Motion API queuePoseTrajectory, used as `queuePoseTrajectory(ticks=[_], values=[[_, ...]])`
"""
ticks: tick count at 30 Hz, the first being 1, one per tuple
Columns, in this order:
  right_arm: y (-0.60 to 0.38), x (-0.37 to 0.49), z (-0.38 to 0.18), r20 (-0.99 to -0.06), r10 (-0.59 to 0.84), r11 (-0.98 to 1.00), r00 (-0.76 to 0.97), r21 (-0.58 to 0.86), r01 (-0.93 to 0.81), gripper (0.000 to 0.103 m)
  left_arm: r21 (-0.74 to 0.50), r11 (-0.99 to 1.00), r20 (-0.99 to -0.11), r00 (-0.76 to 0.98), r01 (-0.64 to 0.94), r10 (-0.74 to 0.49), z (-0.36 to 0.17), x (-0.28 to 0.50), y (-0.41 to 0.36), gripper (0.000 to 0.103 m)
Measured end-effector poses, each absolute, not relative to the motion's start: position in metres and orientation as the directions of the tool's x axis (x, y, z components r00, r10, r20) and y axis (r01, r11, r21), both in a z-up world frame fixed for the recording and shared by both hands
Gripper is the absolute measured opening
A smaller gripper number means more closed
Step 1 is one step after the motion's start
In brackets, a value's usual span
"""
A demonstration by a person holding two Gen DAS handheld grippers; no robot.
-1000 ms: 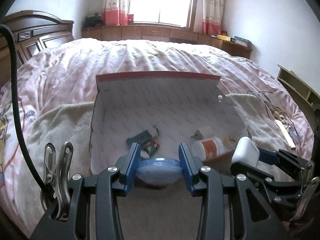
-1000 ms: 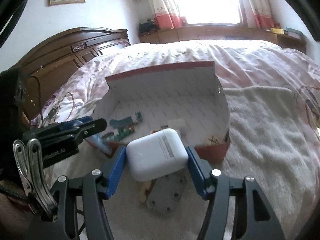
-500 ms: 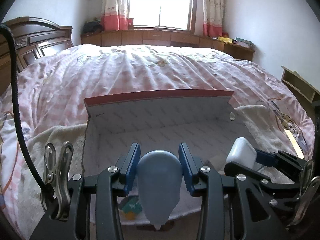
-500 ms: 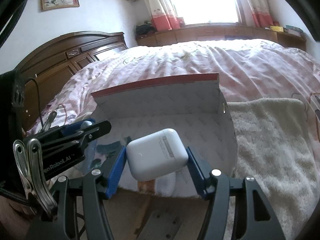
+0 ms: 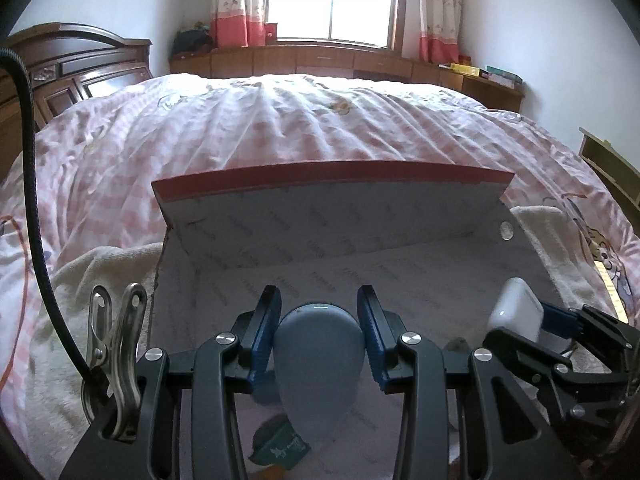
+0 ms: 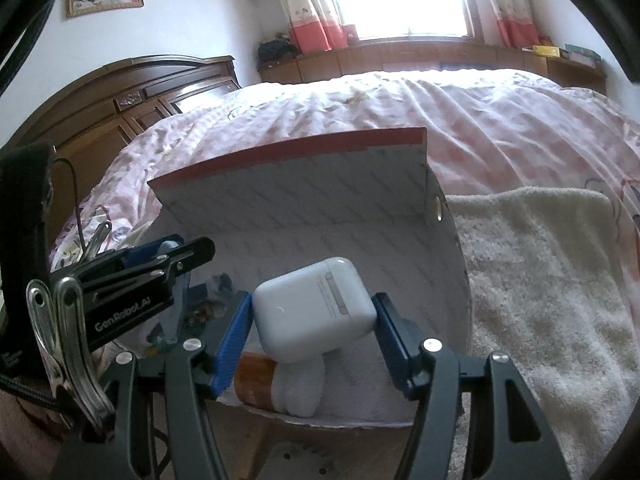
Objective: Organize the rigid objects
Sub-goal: 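Carry the tape dispenser and earbud case over the box, then open both grippers to drop the tape dispenser and earbud case into the box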
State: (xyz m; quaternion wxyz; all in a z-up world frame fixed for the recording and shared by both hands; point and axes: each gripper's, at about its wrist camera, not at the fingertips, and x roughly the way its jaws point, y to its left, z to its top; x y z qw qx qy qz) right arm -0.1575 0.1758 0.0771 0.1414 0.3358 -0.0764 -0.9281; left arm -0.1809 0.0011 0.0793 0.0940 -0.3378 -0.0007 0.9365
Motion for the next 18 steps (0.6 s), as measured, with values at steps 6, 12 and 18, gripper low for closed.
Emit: queuePoseTrajectory(ticks=[6, 12, 18], values=[[0.171, -0.159, 0.075, -0.609, -0.288, -0.958, -0.739, 0.195, 0.212, 0.064, -0.056, -0.985, -0.667, -0.728, -0.165, 0.16, 0.07, -0.188, 0.002, 0.041], [0.169, -0.158, 0.074, -0.609, -0.27, -0.963, -0.746, 0.179, 0.202, 0.071, -0.06, -0.986, -0.712, -0.686, -0.153, 0.15, 0.063, -0.191, 0.003, 0.041], [0.171, -0.154, 0.075, -0.598, -0.267, -0.963, -0.756, 0.19, 0.189, 0.081, -0.052, -0.989, -0.714, -0.687, -0.14, 0.135, 0.066, -0.185, 0.002, 0.045]])
